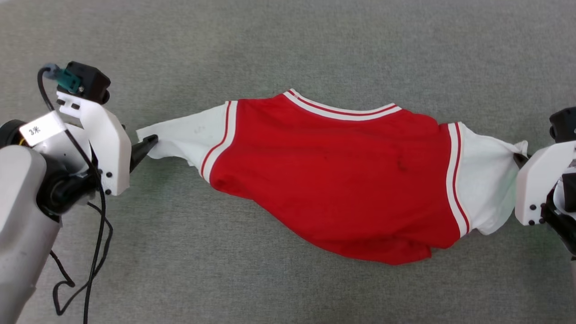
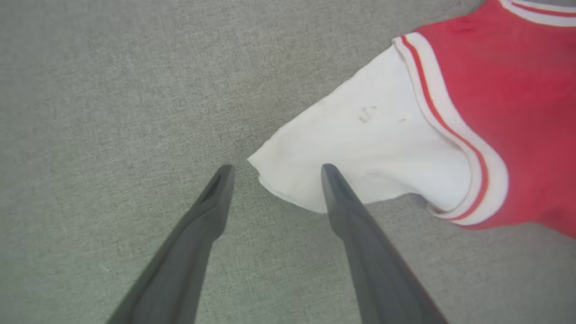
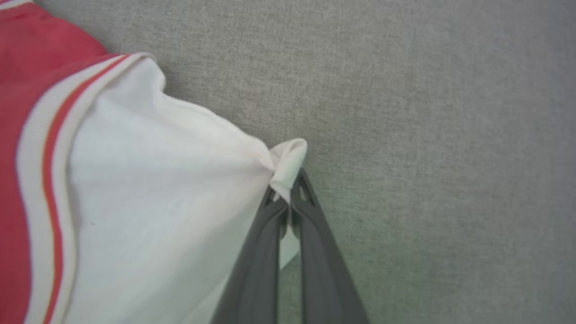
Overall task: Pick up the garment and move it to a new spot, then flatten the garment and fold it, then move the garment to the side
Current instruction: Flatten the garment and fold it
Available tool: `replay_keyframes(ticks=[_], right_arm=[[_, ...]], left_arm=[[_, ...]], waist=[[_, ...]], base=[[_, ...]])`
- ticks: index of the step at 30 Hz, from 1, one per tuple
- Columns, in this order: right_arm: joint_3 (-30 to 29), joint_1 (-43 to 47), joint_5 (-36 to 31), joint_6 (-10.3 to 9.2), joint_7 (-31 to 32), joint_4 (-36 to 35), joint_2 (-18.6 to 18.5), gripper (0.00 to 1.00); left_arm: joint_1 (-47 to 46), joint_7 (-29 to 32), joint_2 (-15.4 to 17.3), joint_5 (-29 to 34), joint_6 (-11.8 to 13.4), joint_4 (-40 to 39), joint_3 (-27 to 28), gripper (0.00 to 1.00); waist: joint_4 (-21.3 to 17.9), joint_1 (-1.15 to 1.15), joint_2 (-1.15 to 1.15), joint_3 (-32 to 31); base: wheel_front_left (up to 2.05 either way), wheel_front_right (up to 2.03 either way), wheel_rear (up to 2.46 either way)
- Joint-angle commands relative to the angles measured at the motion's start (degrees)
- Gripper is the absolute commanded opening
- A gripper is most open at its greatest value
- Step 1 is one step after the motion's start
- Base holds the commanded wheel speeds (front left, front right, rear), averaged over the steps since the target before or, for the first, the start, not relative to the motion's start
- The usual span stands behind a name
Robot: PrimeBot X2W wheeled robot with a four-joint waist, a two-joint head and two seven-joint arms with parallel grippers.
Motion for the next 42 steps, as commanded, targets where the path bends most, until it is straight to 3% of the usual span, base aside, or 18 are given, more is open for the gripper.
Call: replay_keyframes(ticks=[1, 17, 18, 19, 26, 42], right_arm=[[0.1, -1.2, -0.3, -0.08, -0.2, -0.6, 0.2, 0.0], [0.5, -1.4, -0.2, -0.09, 0.6, -3.7, -0.2, 0.0], [0.5, -1.3, -0.2, -0.09, 0.6, -3.8, -0.3, 0.0], [0.4, -1.2, -0.2, -0.09, 0.7, -3.8, -0.4, 0.0], [0.0, -1.2, -0.5, -0.09, 0.8, -3.8, -0.9, 0.0], [-0.2, -6.5, 0.5, -0.09, -3.8, -2.0, -4.9, 0.0]], left_arm=[[-1.3, 0.6, 0.4, -0.3, 0.1, 1.1, -0.5, 1.0], [-4.3, 6.0, 0.5, -3.7, 0.0, 8.6, -9.2, 0.97], [-3.8, 6.6, 0.3, -4.5, 0.0, 8.6, -9.9, 0.37], [-3.4, 7.4, 0.2, -5.7, -0.1, 8.5, -10.5, 0.0], [-4.3, 3.2, 1.0, -7.6, 0.0, 7.8, -10.7, 0.0], [-6.9, -22.5, 3.3, -1.1, 1.2, 6.0, -6.4, 0.0]], waist=[[-0.8, -0.01, 0.0, 1.2], [-2.0, -0.01, 0.0, 5.1], [-2.0, -0.01, 0.0, 5.2], [-1.9, -0.01, 0.0, 5.2], [-1.2, -0.01, 0.0, 4.0], [0.9, -0.01, 0.0, -8.0]], base=[[0.0, 0.0, 0.0], [0.0, 0.0, 0.0], [0.0, 0.0, 0.0], [0.0, 0.0, 0.0], [0.0, 0.0, 0.0], [0.0, 0.0, 0.0]])
